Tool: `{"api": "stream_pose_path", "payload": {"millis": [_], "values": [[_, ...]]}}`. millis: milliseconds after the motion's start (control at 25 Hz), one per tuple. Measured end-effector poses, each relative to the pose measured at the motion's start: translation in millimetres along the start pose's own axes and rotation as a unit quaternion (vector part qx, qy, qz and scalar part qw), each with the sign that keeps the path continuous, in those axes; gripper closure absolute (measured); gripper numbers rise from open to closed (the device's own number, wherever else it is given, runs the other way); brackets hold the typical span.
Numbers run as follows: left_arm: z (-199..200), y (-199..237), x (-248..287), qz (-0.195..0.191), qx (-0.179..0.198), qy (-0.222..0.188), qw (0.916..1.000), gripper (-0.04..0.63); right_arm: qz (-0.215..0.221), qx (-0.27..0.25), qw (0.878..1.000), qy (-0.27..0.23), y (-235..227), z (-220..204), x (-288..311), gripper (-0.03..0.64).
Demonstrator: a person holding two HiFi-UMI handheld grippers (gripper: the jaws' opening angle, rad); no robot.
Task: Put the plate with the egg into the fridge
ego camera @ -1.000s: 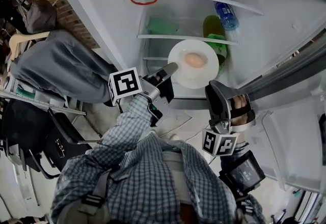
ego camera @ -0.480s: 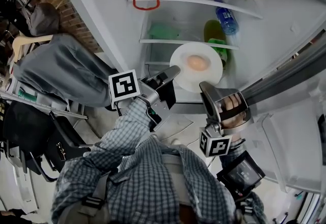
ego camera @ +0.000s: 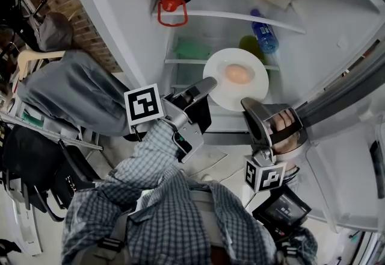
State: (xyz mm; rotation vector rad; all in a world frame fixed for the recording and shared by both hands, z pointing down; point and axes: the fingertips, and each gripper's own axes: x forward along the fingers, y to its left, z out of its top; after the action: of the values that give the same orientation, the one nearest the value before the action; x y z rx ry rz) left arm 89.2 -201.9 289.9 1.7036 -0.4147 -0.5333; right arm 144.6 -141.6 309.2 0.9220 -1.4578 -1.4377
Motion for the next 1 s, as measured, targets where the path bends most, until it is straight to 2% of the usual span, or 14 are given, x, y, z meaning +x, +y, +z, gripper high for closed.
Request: {"api": "stream_pose_path", "payload": {"millis": [320, 680, 1000], "values": [[7.4, -23.5, 7.7, -0.018, 0.016, -0.003, 0.9997, 0.575, -0.008, -0.003, 1.000, -0.013, -27.0, -3.8, 4.7, 0.594], [21.4, -54.1, 21.0, -0.051, 0.034, -0.006, 0.9981, 0.574, -0.021, -0.002, 1.000, -0.003, -54.3, -13.9, 14.3, 0.598], [35.4, -62.3, 34.3, -0.059, 0.051, -0.014, 0.9969, 0.572, -0.027, -0.005, 1.000, 0.005, -61.6, -26.3, 28.2, 0.600]]}}
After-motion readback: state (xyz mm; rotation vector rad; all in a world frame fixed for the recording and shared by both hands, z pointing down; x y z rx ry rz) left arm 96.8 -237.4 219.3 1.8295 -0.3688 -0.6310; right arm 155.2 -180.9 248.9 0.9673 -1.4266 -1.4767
